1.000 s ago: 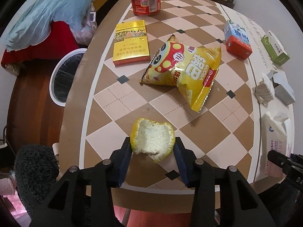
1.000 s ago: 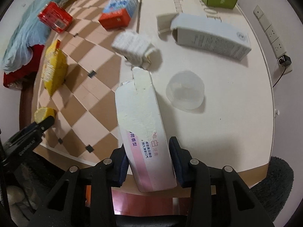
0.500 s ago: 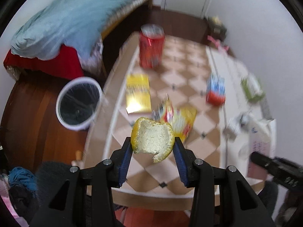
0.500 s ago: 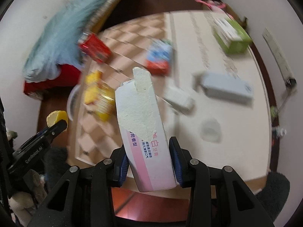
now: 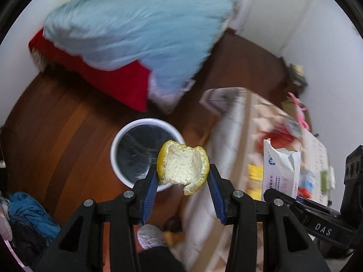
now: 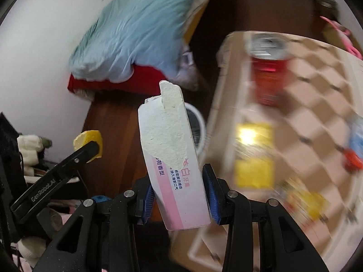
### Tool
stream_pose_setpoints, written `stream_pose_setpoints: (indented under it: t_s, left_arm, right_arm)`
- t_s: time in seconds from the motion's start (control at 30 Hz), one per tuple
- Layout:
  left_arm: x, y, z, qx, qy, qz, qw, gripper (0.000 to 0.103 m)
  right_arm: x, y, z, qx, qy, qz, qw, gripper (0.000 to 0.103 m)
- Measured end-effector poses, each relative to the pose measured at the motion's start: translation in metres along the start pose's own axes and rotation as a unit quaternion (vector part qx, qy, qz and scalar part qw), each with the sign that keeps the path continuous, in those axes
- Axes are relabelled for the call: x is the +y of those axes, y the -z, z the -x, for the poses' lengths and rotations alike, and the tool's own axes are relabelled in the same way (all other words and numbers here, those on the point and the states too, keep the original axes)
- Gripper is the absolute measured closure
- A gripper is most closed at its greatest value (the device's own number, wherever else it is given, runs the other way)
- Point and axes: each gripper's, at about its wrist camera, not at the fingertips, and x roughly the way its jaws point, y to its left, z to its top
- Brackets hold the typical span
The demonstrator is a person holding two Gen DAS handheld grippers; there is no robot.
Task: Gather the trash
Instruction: 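Carry both items over the white bin and open both tools to drop them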
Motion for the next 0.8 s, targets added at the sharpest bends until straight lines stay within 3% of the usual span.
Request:
stream_pose_setpoints:
  t_s: [0.1,0.3,0.43,0.5,0.53,0.6,0.67,0.8]
  left_arm:
    - [0.043,-0.024,-0.051,0.038,0.009,0.033,0.9987,0.063]
    - [0.087,-0.054,-0.136,0.111,0.053,0.083,0.9889,0.063]
    - [0.103,-0.064,-0.167,0.144,0.075,0.111,0.9804,0.059]
    - [0.113,-0.067,-0.17,0.143,0.068,0.121,0.98,0.05]
    - [0.118,-0.069,-0.169,0.139,0.065,0.124,0.9804,0.048]
    - [0.127,-0.067,-0.163,0.12,0.064,0.135,0.9814,0.017]
    - [0.137,-0.065,-0.153,0.099,0.048,0.136,0.9846,0.008]
    - [0.139,-0.054,-0.137,0.073,-0.039,0.1,0.9915,0.002]
  right_arm:
    - [0.022,-0.025,-0.065,0.031,0.01,0.012,0.999,0.062]
    - [0.033,-0.062,-0.171,0.077,0.029,0.004,0.997,0.062]
    - [0.03,-0.079,-0.217,0.095,0.032,-0.008,0.995,0.061]
    - [0.028,-0.085,-0.234,0.104,0.031,-0.013,0.994,0.06]
    - [0.027,-0.088,-0.241,0.107,0.025,-0.016,0.994,0.057]
    - [0.026,-0.09,-0.249,0.117,0.023,-0.019,0.993,0.022]
    - [0.023,-0.089,-0.252,0.114,0.03,-0.019,0.993,0.008]
    - [0.035,-0.079,-0.244,0.104,0.052,0.019,0.993,0.008]
